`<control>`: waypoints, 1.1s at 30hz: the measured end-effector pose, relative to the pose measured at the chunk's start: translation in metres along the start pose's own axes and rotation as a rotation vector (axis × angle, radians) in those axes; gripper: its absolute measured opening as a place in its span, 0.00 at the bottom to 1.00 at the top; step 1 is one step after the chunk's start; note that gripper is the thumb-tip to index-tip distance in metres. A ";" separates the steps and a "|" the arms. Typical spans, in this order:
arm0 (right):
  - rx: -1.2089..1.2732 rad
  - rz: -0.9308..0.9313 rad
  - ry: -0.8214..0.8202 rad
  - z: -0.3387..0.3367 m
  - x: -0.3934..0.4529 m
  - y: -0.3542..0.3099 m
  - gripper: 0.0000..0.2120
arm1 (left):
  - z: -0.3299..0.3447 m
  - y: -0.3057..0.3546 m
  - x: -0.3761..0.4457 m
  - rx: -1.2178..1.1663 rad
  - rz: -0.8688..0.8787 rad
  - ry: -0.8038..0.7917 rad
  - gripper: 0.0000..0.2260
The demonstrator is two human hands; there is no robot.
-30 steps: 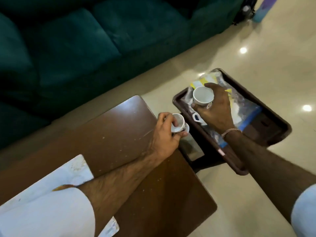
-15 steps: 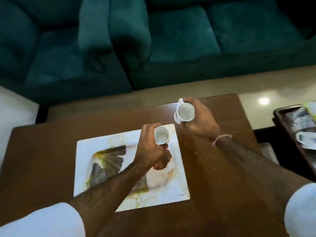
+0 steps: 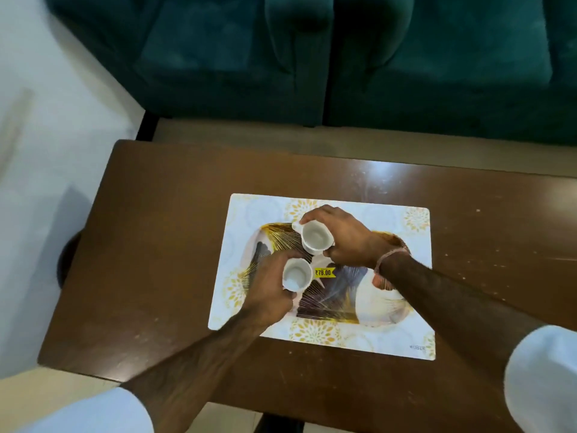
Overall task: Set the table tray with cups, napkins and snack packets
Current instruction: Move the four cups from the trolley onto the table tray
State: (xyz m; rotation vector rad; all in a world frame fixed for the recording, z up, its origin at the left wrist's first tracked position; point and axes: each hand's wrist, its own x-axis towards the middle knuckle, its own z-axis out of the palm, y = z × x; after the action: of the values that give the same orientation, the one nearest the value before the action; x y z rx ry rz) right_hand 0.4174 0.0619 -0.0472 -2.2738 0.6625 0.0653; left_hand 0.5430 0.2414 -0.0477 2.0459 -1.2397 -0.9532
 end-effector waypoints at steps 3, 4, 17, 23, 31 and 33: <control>-0.037 -0.033 -0.063 0.016 0.006 -0.002 0.31 | 0.008 -0.012 -0.005 0.029 0.060 -0.018 0.32; -0.045 -0.039 -0.074 0.020 0.005 -0.001 0.31 | 0.011 -0.014 -0.006 0.032 0.077 -0.027 0.33; -0.175 -0.032 -0.142 0.013 -0.011 0.003 0.37 | 0.038 -0.001 -0.009 -0.033 0.124 0.011 0.34; -0.106 0.029 -0.114 0.001 -0.018 0.009 0.48 | 0.007 0.005 -0.005 0.127 0.203 0.109 0.37; -0.206 0.164 0.112 -0.048 -0.034 0.024 0.34 | -0.004 0.076 0.065 0.212 0.161 0.110 0.29; -0.218 0.228 0.204 -0.067 -0.045 0.035 0.33 | 0.006 0.104 0.088 0.284 0.182 0.052 0.29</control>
State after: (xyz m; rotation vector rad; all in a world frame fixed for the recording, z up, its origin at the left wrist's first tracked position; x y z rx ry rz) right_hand 0.3511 0.0158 -0.0117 -2.4236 1.0670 0.0155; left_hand 0.5139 0.1175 0.0029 2.1064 -1.5771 -0.6668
